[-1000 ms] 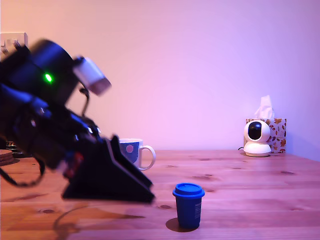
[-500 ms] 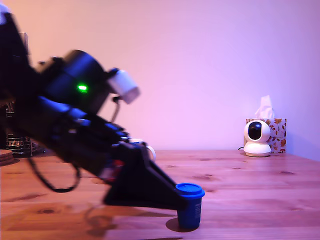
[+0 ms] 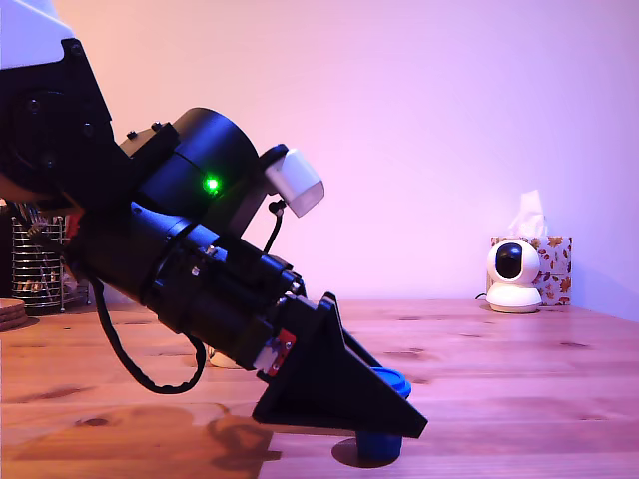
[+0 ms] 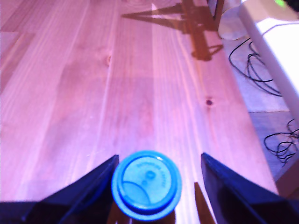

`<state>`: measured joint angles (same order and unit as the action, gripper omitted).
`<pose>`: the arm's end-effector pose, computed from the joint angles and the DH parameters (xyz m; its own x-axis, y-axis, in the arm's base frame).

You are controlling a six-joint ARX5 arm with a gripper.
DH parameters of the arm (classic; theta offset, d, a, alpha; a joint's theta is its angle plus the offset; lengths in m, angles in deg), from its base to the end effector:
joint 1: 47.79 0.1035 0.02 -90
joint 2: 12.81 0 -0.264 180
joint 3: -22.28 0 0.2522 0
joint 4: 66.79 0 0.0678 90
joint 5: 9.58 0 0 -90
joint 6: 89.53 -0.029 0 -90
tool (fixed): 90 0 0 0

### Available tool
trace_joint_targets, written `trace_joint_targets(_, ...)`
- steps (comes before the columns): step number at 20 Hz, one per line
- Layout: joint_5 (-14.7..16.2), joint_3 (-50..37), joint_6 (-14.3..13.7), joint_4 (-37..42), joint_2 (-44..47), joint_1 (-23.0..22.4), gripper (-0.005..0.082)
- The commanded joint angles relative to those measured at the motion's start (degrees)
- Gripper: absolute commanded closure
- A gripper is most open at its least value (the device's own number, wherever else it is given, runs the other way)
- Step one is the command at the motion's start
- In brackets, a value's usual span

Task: Pick up the coffee capsules on the table and drop them inside the coffee cup

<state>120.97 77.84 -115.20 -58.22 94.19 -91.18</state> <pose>0.2198 -0.2337 0.0976 -0.0419 -0.8550 -0.5169 0.9967 0.0002 -0.0812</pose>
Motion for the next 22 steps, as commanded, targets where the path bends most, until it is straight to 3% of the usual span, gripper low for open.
trace_joint_targets(1, 0.0, 0.3, 0.4, 0.0, 1.8, -0.1, 0.0272)
trace_joint_targets(9, -1.4, 0.3, 0.4, 0.0, 1.8, -0.1, 0.0491)
trace_joint_targets(14, -1.4, 0.3, 0.6, 0.5, 1.8, -0.1, 0.0539)
trace_joint_targets(19, -1.1, 1.6, 3.6, 0.7, 1.6, 0.0, 0.0539)
trace_joint_targets(22, -0.8, 3.5, 7.9, 0.7, 1.0, 0.7, 0.0539)
